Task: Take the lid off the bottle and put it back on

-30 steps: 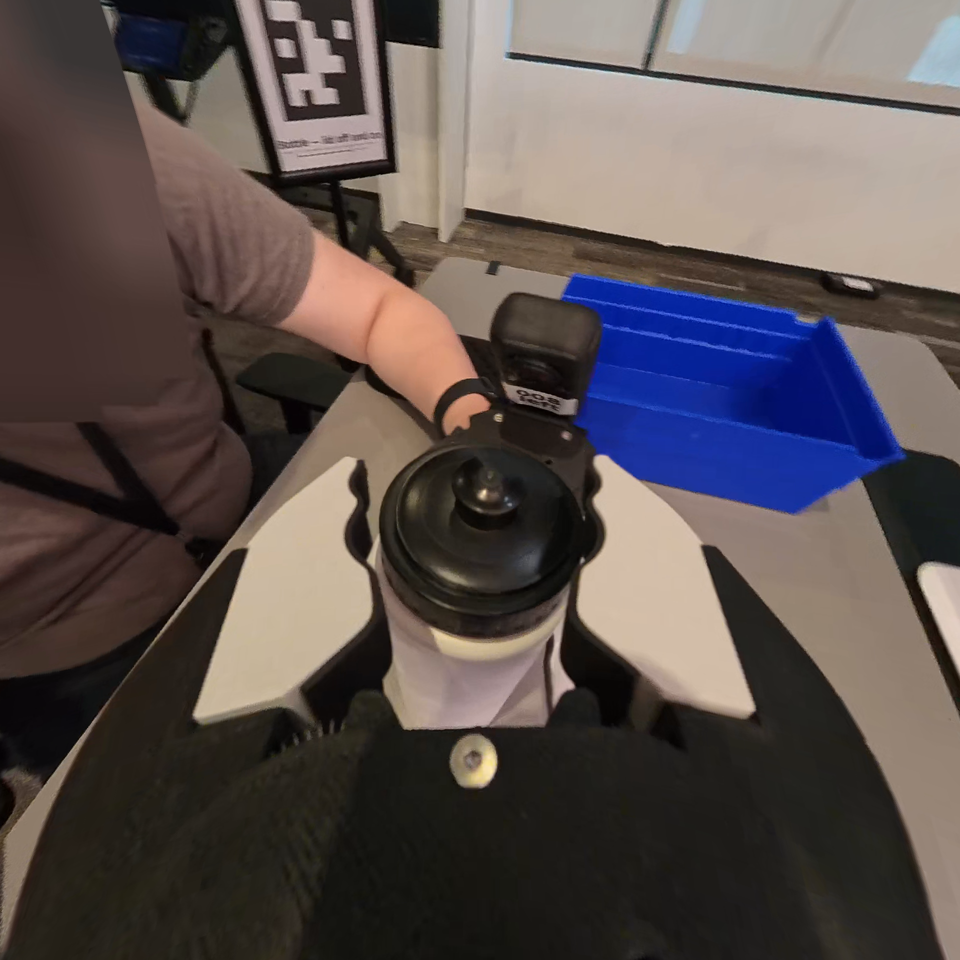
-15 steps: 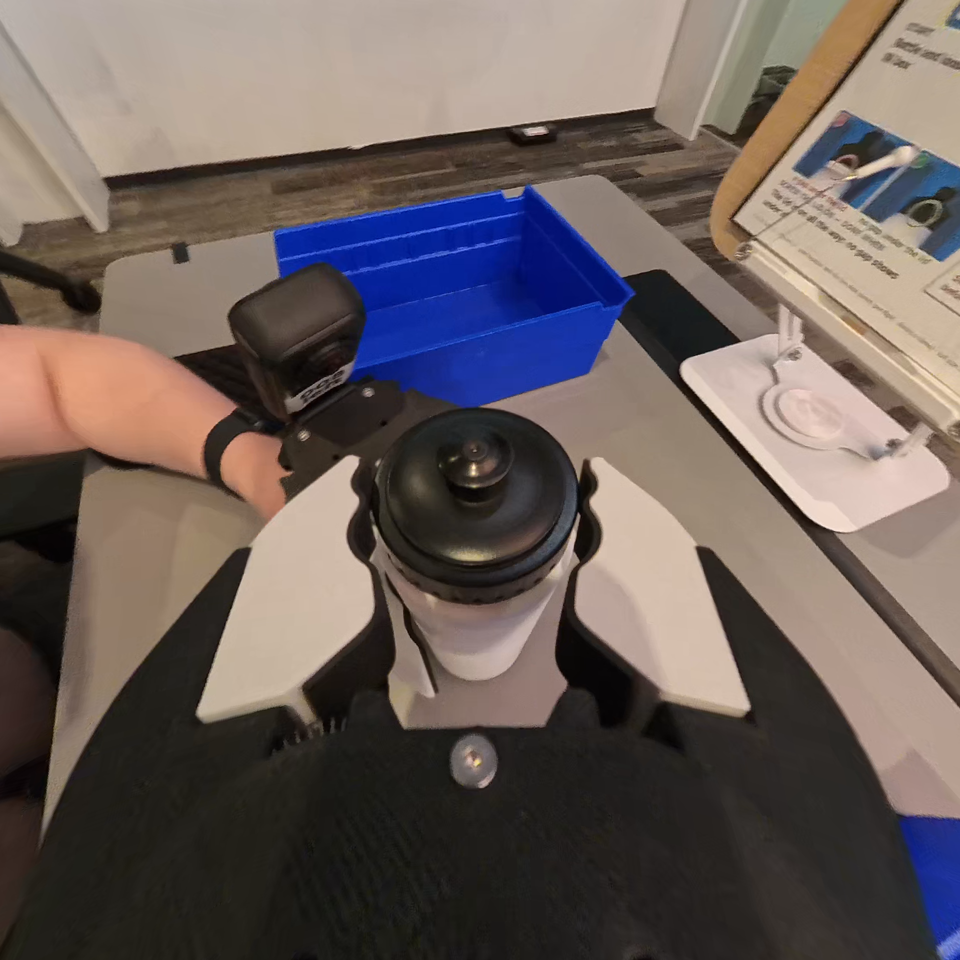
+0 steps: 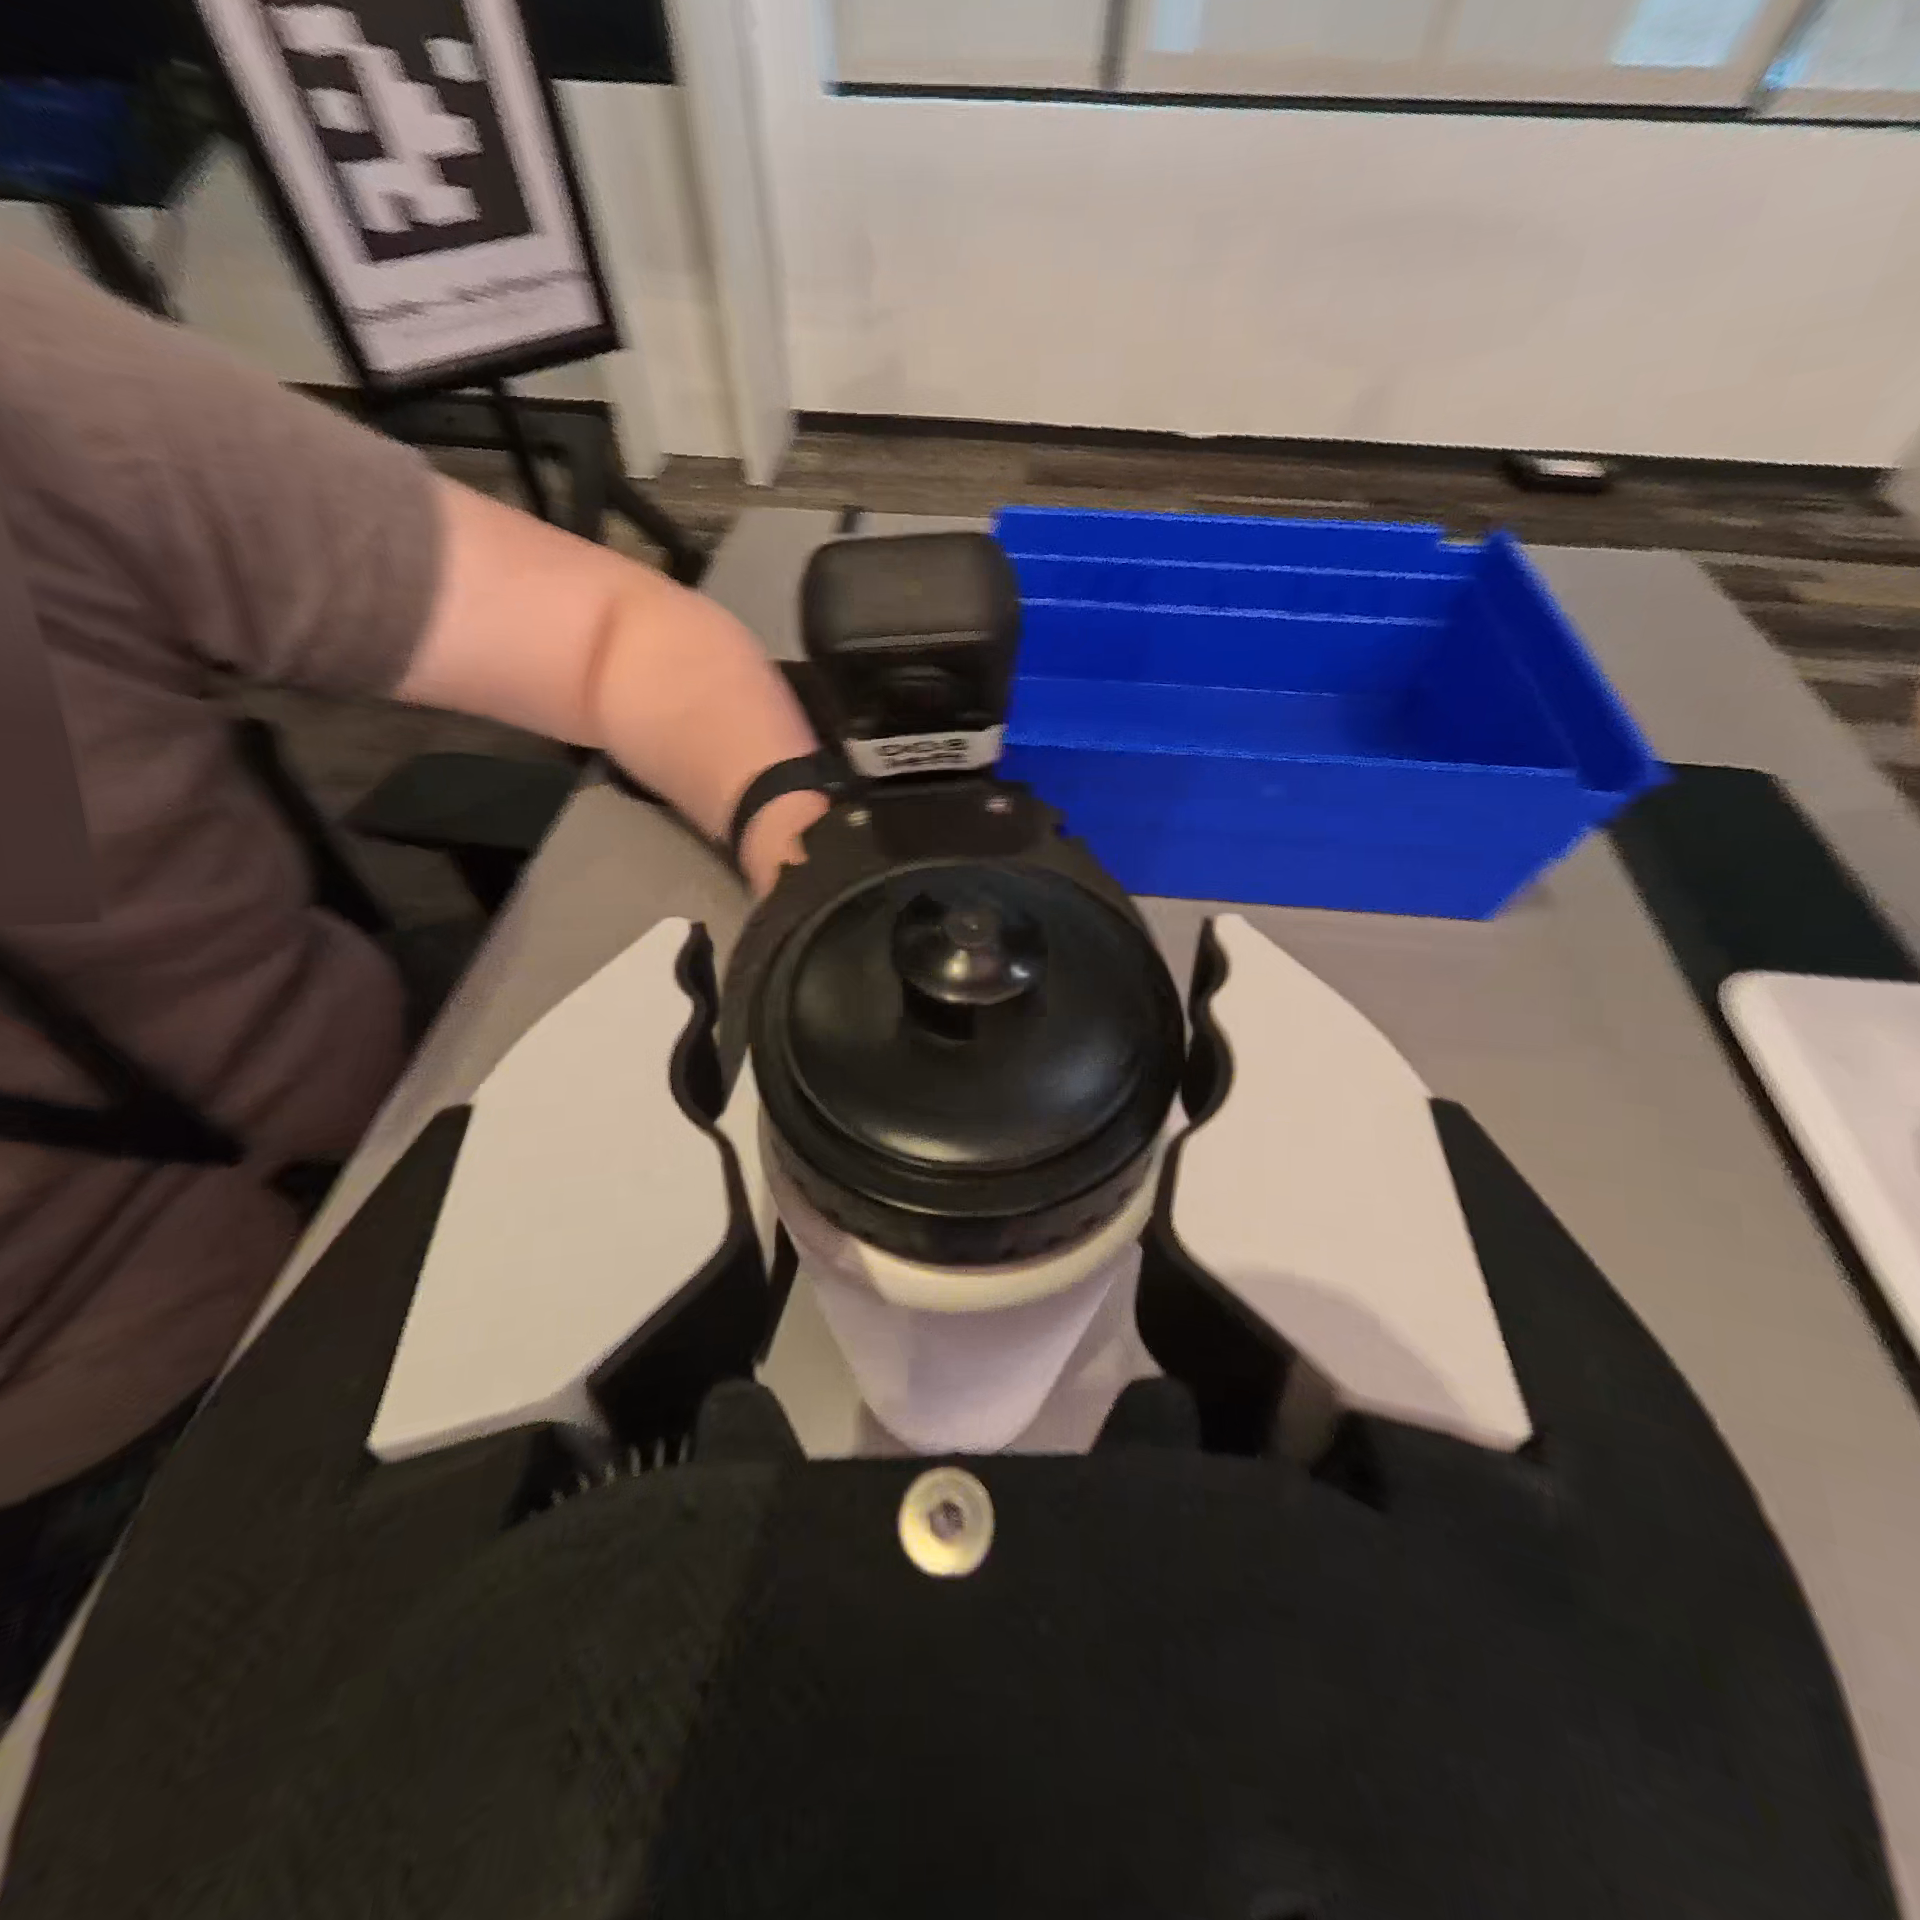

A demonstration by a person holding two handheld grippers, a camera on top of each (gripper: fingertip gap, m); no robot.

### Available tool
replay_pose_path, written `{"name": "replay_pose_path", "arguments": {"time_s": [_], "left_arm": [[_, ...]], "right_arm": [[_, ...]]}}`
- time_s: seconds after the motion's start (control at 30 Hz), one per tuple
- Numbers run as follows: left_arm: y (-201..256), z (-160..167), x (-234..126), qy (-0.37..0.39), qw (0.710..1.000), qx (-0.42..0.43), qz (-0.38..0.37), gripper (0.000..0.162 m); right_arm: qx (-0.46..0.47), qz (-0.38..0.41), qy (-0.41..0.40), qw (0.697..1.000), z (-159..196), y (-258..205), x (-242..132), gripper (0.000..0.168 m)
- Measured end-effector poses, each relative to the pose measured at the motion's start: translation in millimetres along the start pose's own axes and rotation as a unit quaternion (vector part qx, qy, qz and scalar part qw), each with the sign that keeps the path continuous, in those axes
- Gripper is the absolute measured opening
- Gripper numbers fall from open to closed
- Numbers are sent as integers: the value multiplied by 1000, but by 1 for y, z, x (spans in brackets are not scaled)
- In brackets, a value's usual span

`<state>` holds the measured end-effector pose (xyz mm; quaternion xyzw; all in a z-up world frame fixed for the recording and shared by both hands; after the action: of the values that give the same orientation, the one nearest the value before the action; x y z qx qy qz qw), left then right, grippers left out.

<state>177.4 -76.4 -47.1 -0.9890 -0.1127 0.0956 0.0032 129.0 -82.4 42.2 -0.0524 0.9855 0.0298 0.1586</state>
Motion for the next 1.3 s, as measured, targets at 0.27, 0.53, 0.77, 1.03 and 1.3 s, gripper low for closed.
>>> {"name": "replay_pose_path", "arguments": {"time_s": [0.27,0.53,0.77,1.03,1.3], "left_arm": [[-50,4,-21,3,986,-35,-163,96],[-37,3,-15,4,994,-36,-104,96],[-7,-1,-1,14,1000,-8,-19,95],[-59,3,-17,6,969,-44,-241,95],[-68,4,-17,0,959,-42,-279,95]], "right_arm": [[37,255,-46,965,5,49,21,88],[36,138,-33,989,6,34,16,81],[-14,-20,25,999,9,6,-1,81],[54,137,26,989,-2,44,7,94],[119,245,16,962,1,61,9,79]]}}
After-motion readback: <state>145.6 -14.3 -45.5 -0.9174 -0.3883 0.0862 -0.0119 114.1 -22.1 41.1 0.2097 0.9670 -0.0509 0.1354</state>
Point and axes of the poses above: each gripper's, where its closed fingertips meet, x out along the fingers, z out of its underside, y = z × x across the jaws, the point moved 1 cm from there along -x, back along the fingers, and after that the axes turned 1 degree about -x, right-handed, at the moved point
